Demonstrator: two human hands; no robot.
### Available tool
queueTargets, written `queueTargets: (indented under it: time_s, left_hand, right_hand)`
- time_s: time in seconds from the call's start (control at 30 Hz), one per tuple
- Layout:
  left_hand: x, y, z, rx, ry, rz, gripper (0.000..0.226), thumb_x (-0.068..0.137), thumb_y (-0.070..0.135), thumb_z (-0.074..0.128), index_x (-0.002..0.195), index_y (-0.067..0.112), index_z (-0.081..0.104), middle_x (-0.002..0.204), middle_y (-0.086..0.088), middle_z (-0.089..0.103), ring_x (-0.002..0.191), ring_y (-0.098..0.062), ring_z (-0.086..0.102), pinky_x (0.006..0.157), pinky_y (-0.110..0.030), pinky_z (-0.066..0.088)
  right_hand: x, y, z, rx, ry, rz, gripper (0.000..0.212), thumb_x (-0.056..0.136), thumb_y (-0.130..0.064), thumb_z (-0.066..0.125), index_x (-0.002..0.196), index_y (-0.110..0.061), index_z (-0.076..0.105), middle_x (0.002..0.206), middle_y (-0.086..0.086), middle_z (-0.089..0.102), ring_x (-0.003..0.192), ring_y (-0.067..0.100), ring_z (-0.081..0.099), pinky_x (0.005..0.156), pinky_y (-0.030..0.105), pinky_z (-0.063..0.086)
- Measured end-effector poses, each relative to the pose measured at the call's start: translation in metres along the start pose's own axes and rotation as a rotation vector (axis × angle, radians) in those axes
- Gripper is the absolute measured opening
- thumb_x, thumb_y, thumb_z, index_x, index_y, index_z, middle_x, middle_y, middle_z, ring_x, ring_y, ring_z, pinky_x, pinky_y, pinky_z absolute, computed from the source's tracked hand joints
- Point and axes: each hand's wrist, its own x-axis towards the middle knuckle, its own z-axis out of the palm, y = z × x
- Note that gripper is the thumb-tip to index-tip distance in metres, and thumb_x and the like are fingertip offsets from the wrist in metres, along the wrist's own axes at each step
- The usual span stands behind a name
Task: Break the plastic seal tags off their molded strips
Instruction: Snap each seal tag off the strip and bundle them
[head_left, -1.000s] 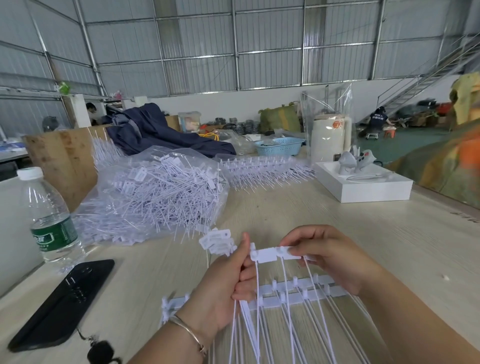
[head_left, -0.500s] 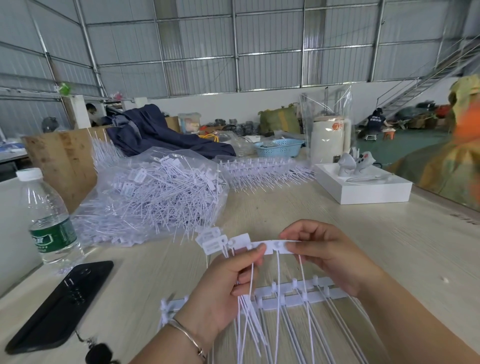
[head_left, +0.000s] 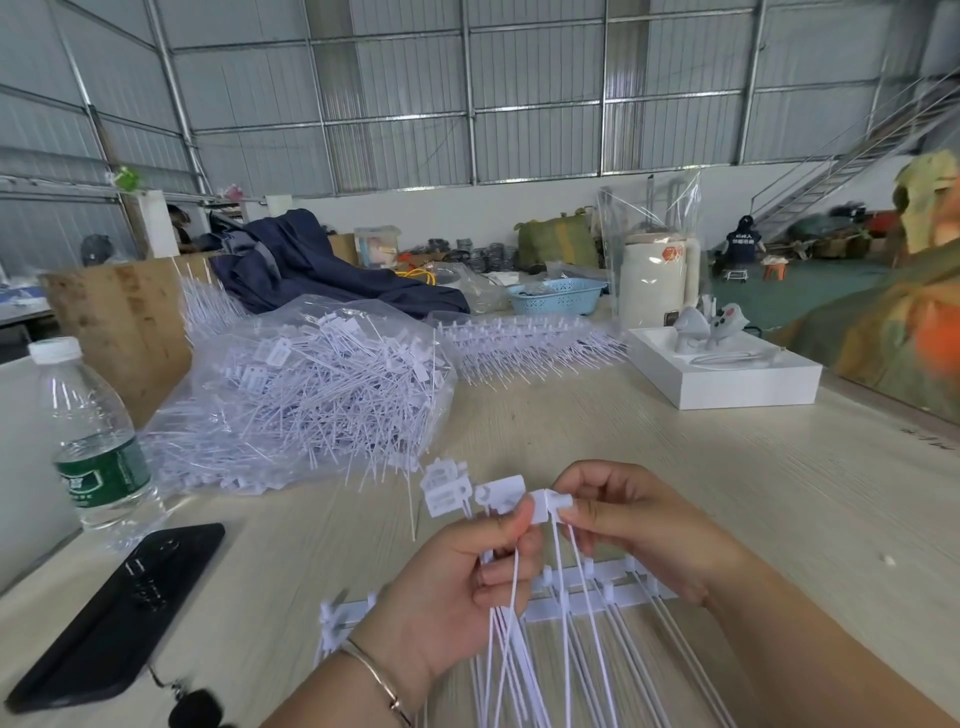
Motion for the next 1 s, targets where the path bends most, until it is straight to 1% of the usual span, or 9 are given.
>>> queueTargets:
  time_s: [0.1, 0.2, 0.33, 0.4, 0.47, 0.6, 0.7, 0.87, 1.0]
  left_hand:
    - [-0.001, -0.006, 0.002, 0.108, -0.073, -0.018, 0.029, 0.063, 0.034, 0.088, 0.073, 0.012, 0.072, 0.064, 0.003, 0.057, 0.039, 0.0, 0.031, 0.035, -0.012, 0.015]
    - [-0.001, -0.009, 0.004, 0.158, -0.08, -0.062, 0.043, 0.058, 0.041, 0.091, 0.082, 0.01, 0.073, 0.072, 0.001, 0.06, 0.041, 0.0, 0.032, 0.035, -0.012, 0.013]
    - [0.002, -0.006, 0.004, 0.183, -0.023, -0.051, 0.055, 0.077, 0.046, 0.072, 0.107, 0.003, 0.058, 0.063, 0.005, 0.058, 0.039, 0.0, 0.03, 0.035, -0.013, 0.014]
    - [0.003, -0.005, 0.003, 0.169, -0.026, -0.009, 0.04, 0.08, 0.046, 0.071, 0.092, 0.008, 0.064, 0.057, 0.006, 0.055, 0.038, 0.0, 0.028, 0.034, -0.013, 0.017]
    - [0.004, -0.002, 0.003, 0.174, 0.034, 0.051, 0.027, 0.08, 0.04, 0.075, 0.073, 0.016, 0.065, 0.052, 0.008, 0.04, 0.038, -0.003, 0.023, 0.034, -0.015, 0.016]
    - [0.007, -0.004, -0.003, 0.282, 0.343, 0.24, 0.03, 0.078, 0.026, 0.074, 0.056, 0.02, 0.055, 0.055, 0.002, 0.031, 0.042, -0.009, 0.023, 0.038, -0.019, 0.018]
    - [0.011, -0.009, -0.006, 0.356, 0.49, 0.348, 0.036, 0.084, 0.019, 0.071, 0.055, 0.02, 0.049, 0.054, 0.001, 0.035, 0.042, -0.01, 0.025, 0.037, -0.019, 0.023]
    - [0.013, -0.01, -0.009, 0.352, 0.45, 0.313, 0.033, 0.082, 0.021, 0.074, 0.057, 0.02, 0.052, 0.052, 0.003, 0.035, 0.041, -0.009, 0.024, 0.037, -0.018, 0.022]
    - [0.013, -0.008, -0.01, 0.38, 0.412, 0.269, 0.025, 0.077, 0.023, 0.076, 0.068, 0.016, 0.053, 0.051, 0.004, 0.03, 0.04, -0.008, 0.022, 0.034, -0.017, 0.02]
  right_hand:
    - [-0.001, 0.001, 0.003, -0.016, -0.012, -0.012, 0.02, 0.074, -0.032, 0.076, 0.081, -0.015, 0.07, 0.07, 0.007, 0.059, 0.06, 0.016, 0.051, 0.071, 0.03, 0.046]
    - [-0.002, 0.002, 0.009, -0.042, -0.036, -0.015, 0.019, 0.076, -0.036, 0.073, 0.08, -0.018, 0.07, 0.067, -0.004, 0.062, 0.061, 0.013, 0.052, 0.068, 0.025, 0.047]
    - [0.001, 0.005, 0.011, -0.012, 0.055, -0.036, 0.023, 0.078, -0.032, 0.069, 0.077, -0.009, 0.065, 0.066, 0.005, 0.057, 0.062, 0.017, 0.051, 0.07, 0.032, 0.045]
    - [0.002, 0.004, 0.011, 0.017, 0.102, -0.052, 0.025, 0.075, -0.031, 0.071, 0.073, -0.007, 0.063, 0.065, 0.013, 0.051, 0.062, 0.02, 0.048, 0.068, 0.033, 0.044]
    - [0.003, 0.004, 0.007, 0.05, 0.148, -0.068, 0.026, 0.071, -0.026, 0.076, 0.069, -0.005, 0.06, 0.062, 0.013, 0.05, 0.058, 0.018, 0.047, 0.06, 0.028, 0.044]
    - [0.004, 0.002, 0.0, 0.069, 0.202, -0.073, 0.026, 0.067, -0.009, 0.082, 0.078, -0.001, 0.06, 0.063, 0.012, 0.058, 0.056, 0.018, 0.051, 0.052, 0.024, 0.043]
    - [0.004, 0.003, 0.0, 0.035, 0.251, -0.037, 0.021, 0.071, 0.001, 0.078, 0.088, 0.001, 0.065, 0.071, 0.013, 0.062, 0.057, 0.018, 0.052, 0.053, 0.022, 0.045]
    - [0.004, 0.007, -0.001, 0.018, 0.279, -0.013, 0.015, 0.079, 0.001, 0.072, 0.093, -0.004, 0.072, 0.073, 0.016, 0.07, 0.066, 0.024, 0.057, 0.054, 0.022, 0.046]
    - [0.004, 0.004, -0.005, 0.027, 0.246, 0.002, 0.01, 0.083, 0.003, 0.067, 0.087, -0.002, 0.074, 0.066, 0.013, 0.065, 0.062, 0.019, 0.056, 0.054, 0.022, 0.046]
